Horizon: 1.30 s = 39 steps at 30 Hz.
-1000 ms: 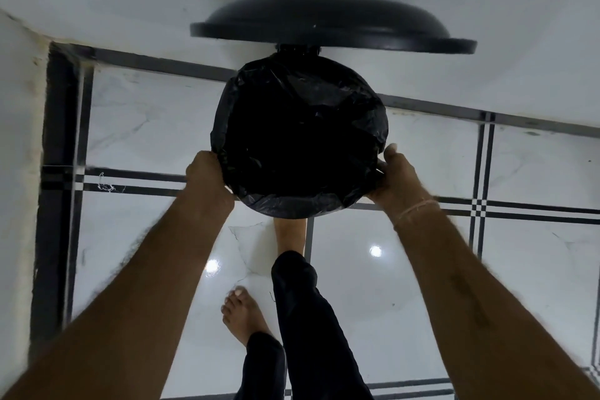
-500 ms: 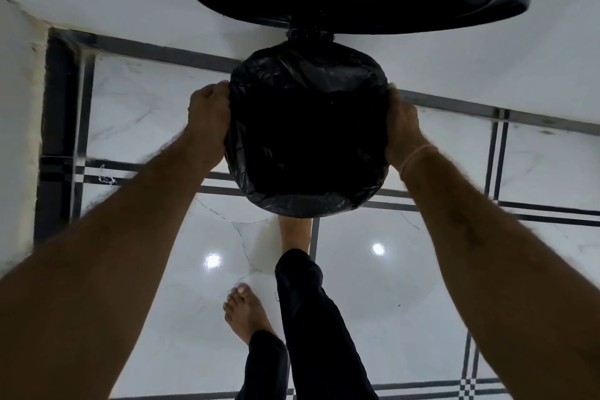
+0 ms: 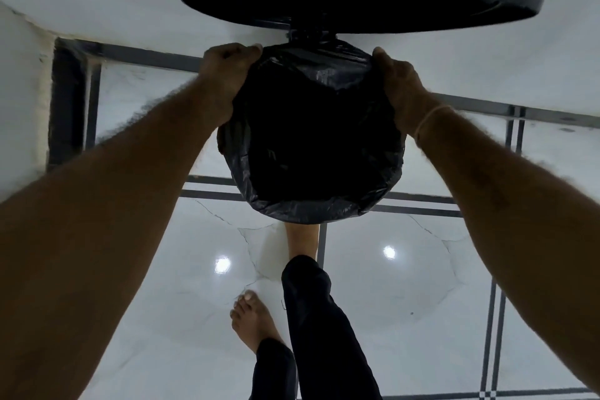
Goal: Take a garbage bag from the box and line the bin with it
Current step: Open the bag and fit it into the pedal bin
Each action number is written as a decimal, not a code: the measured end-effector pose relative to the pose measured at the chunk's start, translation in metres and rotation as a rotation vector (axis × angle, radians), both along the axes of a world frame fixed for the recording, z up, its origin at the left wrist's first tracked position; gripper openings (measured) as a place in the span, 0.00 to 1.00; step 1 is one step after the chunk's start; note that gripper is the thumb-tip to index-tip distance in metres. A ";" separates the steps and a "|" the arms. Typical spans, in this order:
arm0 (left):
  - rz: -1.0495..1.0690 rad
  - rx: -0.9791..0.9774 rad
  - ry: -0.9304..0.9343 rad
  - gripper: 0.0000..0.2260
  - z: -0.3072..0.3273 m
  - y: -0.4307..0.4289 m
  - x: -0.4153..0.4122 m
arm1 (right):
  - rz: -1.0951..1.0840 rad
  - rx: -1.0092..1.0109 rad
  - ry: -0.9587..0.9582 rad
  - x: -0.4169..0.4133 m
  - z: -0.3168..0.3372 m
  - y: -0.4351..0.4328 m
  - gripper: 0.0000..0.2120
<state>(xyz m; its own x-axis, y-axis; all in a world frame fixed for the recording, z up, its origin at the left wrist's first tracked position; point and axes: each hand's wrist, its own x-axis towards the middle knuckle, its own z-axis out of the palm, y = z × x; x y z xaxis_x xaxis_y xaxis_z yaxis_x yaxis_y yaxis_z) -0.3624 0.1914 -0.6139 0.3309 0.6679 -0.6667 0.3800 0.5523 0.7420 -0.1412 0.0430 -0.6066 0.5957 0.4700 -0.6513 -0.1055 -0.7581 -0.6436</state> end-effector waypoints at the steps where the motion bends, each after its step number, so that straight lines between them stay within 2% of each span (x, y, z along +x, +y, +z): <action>1: 0.008 -0.061 0.010 0.08 -0.001 0.004 0.001 | 0.011 -0.020 0.028 0.003 0.000 0.002 0.17; 3: -0.025 -0.156 0.012 0.04 -0.001 0.011 0.001 | -0.016 -0.018 0.074 0.010 -0.004 0.004 0.18; 5: -0.060 -0.180 0.017 0.05 -0.004 0.014 -0.001 | -0.032 0.029 0.131 0.014 -0.003 0.004 0.18; 7: -0.063 -0.206 0.004 0.08 -0.003 0.013 -0.003 | -0.087 0.118 0.312 0.011 0.002 0.003 0.17; 8: -0.066 -0.222 -0.010 0.11 -0.003 0.012 -0.004 | -0.069 0.161 0.354 0.009 0.001 0.002 0.17; 11: -0.106 -0.234 -0.012 0.18 -0.002 0.011 -0.005 | 0.099 0.229 0.313 0.013 -0.004 -0.001 0.20; 12: -0.122 -0.222 0.002 0.18 -0.002 0.011 -0.005 | 0.130 0.232 0.363 0.018 -0.008 -0.001 0.22; 16: -0.097 -0.237 0.036 0.20 -0.002 0.009 -0.002 | 0.180 0.146 0.467 0.032 -0.003 0.002 0.24; 19: 0.012 -0.178 -0.008 0.18 -0.004 0.005 -0.008 | 0.074 0.134 0.362 0.033 -0.004 -0.005 0.25; 21: 0.080 -0.178 -0.055 0.13 -0.002 0.001 -0.021 | -0.064 0.156 0.259 0.030 -0.005 -0.016 0.20; 23: 0.058 -0.164 -0.059 0.08 -0.004 -0.006 -0.036 | -0.133 0.201 0.148 0.024 -0.005 -0.027 0.16; 25: 0.015 -0.137 -0.046 0.11 -0.005 -0.014 -0.045 | -0.111 0.227 -0.011 0.014 -0.005 -0.034 0.18; 28: 0.083 -0.186 -0.101 0.22 -0.008 -0.022 -0.046 | -0.021 0.133 -0.219 0.000 -0.011 -0.037 0.27; 30: 0.115 -0.209 -0.085 0.21 -0.010 -0.024 -0.042 | -0.048 0.129 -0.118 -0.008 -0.011 -0.032 0.31; 32: 0.148 -0.204 -0.051 0.21 -0.012 -0.023 -0.039 | -0.071 0.097 0.003 -0.007 -0.004 -0.024 0.27; 34: 0.178 -0.220 -0.088 0.22 -0.012 -0.023 -0.040 | -0.094 0.041 0.038 -0.003 0.005 -0.021 0.24; 36: 0.223 -0.220 -0.104 0.22 -0.007 -0.027 -0.048 | -0.155 0.091 0.011 -0.001 0.005 -0.031 0.24; 39: 0.313 -0.208 -0.059 0.12 -0.003 -0.047 -0.068 | -0.275 0.091 -0.137 -0.013 0.003 -0.070 0.27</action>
